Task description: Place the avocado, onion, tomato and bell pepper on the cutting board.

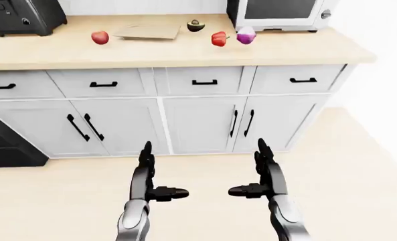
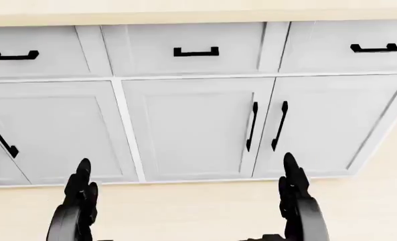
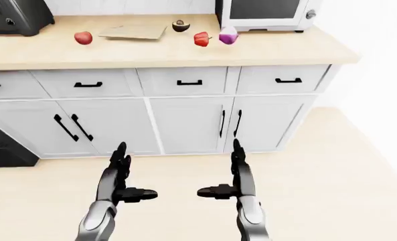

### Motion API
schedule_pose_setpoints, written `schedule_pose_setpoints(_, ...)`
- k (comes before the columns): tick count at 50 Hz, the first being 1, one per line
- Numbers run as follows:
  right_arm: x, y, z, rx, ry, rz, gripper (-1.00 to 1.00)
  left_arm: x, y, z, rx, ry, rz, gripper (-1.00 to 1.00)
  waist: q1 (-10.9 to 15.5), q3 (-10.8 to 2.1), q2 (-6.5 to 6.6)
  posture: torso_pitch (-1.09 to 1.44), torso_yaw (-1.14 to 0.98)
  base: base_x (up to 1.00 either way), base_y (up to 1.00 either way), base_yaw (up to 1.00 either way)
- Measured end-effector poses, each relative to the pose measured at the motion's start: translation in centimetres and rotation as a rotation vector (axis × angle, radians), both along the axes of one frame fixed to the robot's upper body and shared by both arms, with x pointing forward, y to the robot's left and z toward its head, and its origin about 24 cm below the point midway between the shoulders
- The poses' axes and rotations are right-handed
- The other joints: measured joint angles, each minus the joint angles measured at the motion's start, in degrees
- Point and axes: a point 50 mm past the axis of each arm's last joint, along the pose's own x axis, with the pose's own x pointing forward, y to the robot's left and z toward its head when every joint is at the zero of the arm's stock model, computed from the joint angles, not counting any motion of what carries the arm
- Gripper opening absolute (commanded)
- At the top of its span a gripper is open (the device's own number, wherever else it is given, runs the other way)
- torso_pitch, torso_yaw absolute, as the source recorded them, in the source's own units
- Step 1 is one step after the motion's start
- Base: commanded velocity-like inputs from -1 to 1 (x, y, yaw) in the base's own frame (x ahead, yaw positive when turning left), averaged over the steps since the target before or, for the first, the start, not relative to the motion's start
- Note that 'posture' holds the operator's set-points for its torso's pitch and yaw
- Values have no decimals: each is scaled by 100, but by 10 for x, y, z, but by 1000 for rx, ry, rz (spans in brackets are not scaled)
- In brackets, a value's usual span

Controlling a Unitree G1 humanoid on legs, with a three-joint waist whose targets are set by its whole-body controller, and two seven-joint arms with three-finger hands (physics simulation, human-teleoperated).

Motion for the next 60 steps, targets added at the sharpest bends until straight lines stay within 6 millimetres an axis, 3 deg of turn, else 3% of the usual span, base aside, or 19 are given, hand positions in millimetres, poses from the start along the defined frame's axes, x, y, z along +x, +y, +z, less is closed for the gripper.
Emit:
schedule_pose_setpoints(1, 2, 1, 7, -7, -14, 10, 100, 0, 1, 7, 3, -16, 3, 100, -15, -38, -24, 0, 0, 0, 0, 0)
schedule_pose_setpoints(3, 11, 5, 36, -22, -100, 30, 100, 6, 1, 38, -2, -111, 2, 100, 40, -281, -22, 0, 0, 0, 0, 0)
schedule_pose_setpoints(5, 15, 12, 52, -19, -149, 49, 100, 7, -1, 56, 3, -169, -8, 100, 58, -201, -60, 0, 0, 0, 0, 0)
schedule_pose_setpoints(8, 17, 14, 63, -27, -163, 68, 100, 8, -2, 65, 18, -175, -19, 100, 67, -347, -31, 0, 0, 0, 0, 0)
schedule_pose_setpoints(14, 21, 9, 89, -53, -185, 50, 100, 18, 4, 84, 42, -169, -6, 100, 63, -352, -8, 0, 0, 0, 0, 0)
schedule_pose_setpoints(24, 21, 5, 175, -103, -376, 56, 100, 29, 11, 177, 101, -365, -9, 100, 57, -435, -2, 0, 0, 1, 0, 0)
schedule_pose_setpoints(28, 26, 6, 190, -101, -389, 53, 100, 33, 14, 185, 99, -355, -5, 100, 45, -330, 22, 0, 0, 25, 0, 0)
schedule_pose_setpoints(31, 26, 6, 203, -91, -426, 44, 100, 27, 21, 194, 105, -383, 15, 100, 56, -158, -82, 0, 0, 52, 0, 0)
schedule_pose_setpoints(33, 27, 7, 209, -91, -440, 38, 100, 25, 23, 197, 103, -396, 27, 100, 72, -136, -194, 0, 0, 51, 0, 0)
schedule_pose_setpoints(35, 28, 7, 212, -93, -443, 36, 100, 25, 21, 195, 94, -388, 20, 100, 23, -112, -142, 0, 0, 52, 0, 0)
schedule_pose_setpoints(38, 29, 7, 214, -88, -433, 29, 100, 24, 19, 197, 81, -366, -7, 100, 14, -139, -212, 0, 0, 52, 0, 0)
schedule_pose_setpoints(44, 25, 7, 232, -88, -500, 30, 100, 15, 34, 217, 100, -434, 51, 100, -58, -180, 132, 0, 0, 52, 0, 0)
schedule_pose_setpoints(47, 28, 7, 233, -87, -503, 26, 100, 15, 34, 219, 110, -438, 59, 100, -82, -229, 469, 0, 0, 51, 0, 0)
schedule_pose_setpoints(49, 29, 11, 227, -76, -478, 47, 100, 18, 35, 214, 111, -404, 64, 100, -6, -96, 419, 0, 0, 51, 0, 0)
schedule_pose_setpoints(51, 30, 14, 222, -76, -444, 74, 100, 18, 38, 212, 115, -372, 74, 100, 41, -97, 468, 0, 0, 51, 0, 0)
schedule_pose_setpoints(54, 26, 10, 224, -76, -457, 65, 100, 15, 36, 219, 123, -398, 72, 100, 78, -173, 350, 0, 0, 51, 1, 0)
schedule_pose_setpoints(60, 18, 9, 236, -80, -533, 57, 100, 13, 36, 226, 131, -432, 75, 100, 230, -245, -32, 0, 0, 52, 1, 0)
